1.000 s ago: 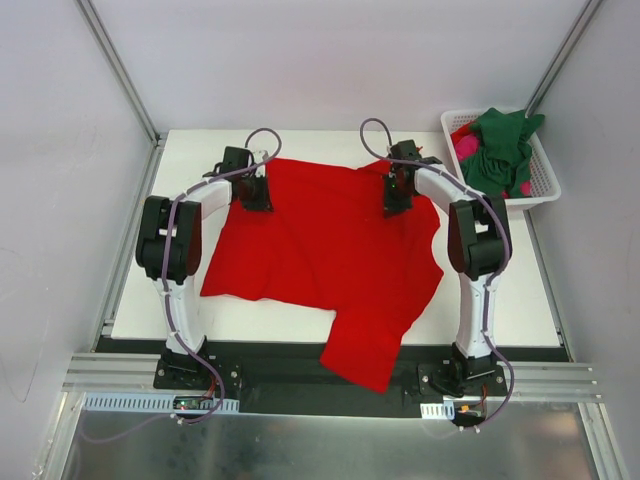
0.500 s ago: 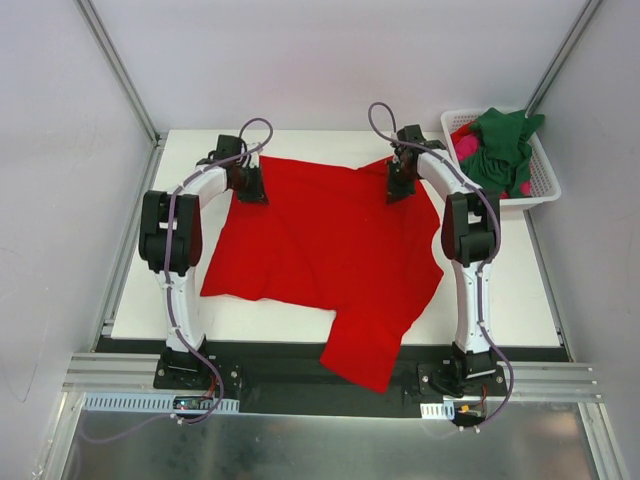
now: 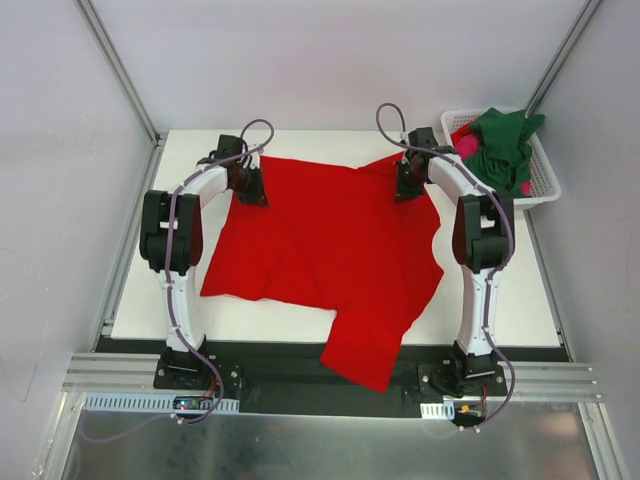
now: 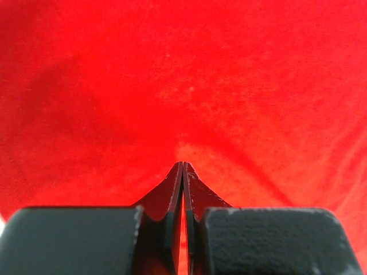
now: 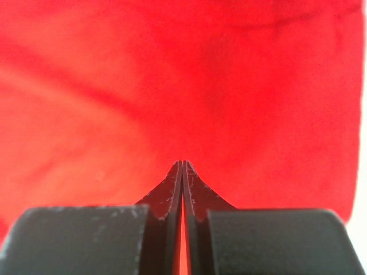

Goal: Fold and stack the t-shirts

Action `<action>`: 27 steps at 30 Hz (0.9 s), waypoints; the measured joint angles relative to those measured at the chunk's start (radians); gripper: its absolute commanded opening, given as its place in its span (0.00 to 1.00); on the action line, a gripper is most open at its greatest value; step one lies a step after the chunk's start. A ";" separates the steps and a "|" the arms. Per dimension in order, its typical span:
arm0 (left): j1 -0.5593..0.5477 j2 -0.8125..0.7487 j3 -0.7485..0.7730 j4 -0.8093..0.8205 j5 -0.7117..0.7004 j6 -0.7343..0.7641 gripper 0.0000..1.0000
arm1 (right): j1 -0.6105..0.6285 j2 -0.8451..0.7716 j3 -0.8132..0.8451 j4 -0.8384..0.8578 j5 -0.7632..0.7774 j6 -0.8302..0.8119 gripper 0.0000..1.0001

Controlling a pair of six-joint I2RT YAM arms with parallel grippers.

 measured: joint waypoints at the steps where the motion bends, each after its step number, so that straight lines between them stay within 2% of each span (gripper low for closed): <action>1: 0.000 -0.011 -0.004 0.000 -0.001 0.002 0.00 | 0.002 -0.040 -0.035 0.010 0.001 0.000 0.01; 7: -0.001 -0.164 -0.063 0.006 -0.001 0.008 0.00 | 0.018 -0.307 -0.162 0.068 0.001 0.000 0.01; 12: -0.009 -0.239 -0.122 0.027 0.000 0.009 0.00 | 0.047 -0.413 -0.261 0.093 -0.001 0.009 0.01; 19: -0.064 -0.221 -0.214 0.031 -0.015 -0.007 0.00 | 0.132 -0.395 -0.513 0.104 0.000 0.050 0.01; 27: -0.085 -0.172 -0.226 0.042 -0.027 -0.023 0.00 | 0.159 -0.282 -0.502 0.125 -0.002 0.087 0.02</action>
